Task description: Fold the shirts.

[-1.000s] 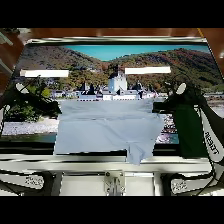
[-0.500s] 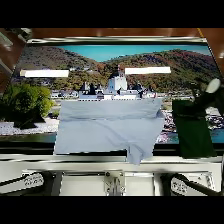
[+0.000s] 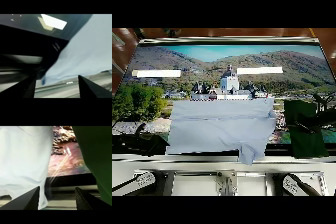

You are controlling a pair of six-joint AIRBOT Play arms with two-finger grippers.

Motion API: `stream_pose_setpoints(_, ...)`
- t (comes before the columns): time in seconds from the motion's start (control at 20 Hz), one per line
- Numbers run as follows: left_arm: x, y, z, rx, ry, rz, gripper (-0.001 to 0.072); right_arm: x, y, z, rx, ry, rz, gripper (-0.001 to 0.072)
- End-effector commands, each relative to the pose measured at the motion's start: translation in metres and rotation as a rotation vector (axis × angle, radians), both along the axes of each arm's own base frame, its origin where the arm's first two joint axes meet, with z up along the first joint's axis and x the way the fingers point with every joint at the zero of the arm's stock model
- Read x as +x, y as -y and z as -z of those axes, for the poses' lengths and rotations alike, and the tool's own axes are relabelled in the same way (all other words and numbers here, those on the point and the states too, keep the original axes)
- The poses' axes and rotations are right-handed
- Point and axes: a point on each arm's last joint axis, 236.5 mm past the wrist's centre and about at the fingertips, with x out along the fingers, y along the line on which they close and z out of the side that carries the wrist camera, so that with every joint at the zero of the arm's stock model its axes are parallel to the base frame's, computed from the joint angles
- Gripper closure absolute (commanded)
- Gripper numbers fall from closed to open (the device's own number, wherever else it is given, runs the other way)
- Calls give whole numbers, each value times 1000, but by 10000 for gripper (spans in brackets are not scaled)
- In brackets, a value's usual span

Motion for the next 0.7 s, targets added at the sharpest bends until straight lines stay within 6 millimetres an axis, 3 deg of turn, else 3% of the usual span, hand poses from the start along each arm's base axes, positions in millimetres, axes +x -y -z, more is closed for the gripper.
stream_pose_setpoints(0.0,-2,15,15,-14,-10,10,85,6,0,1,10,30,26,145)
stream_pose_setpoints(0.15,9,25,20,-27,5,-3,89,7,0,1,8,34,27,144)
stream_pose_setpoints(0.25,22,31,20,-39,28,-42,156,5,-1,2,10,28,25,145)
stream_pose_setpoints(0.3,24,33,19,-45,31,-45,357,2,-2,4,16,17,24,145)
stream_pose_setpoints(0.45,20,41,16,-66,19,-23,657,-26,-21,30,80,-69,22,145)
stream_pose_setpoints(0.55,21,45,10,-91,20,-18,670,-39,-61,43,220,-73,-19,144)
stream_pose_setpoints(0.65,23,46,1,-106,30,0,671,-56,-77,65,210,-103,-67,144)
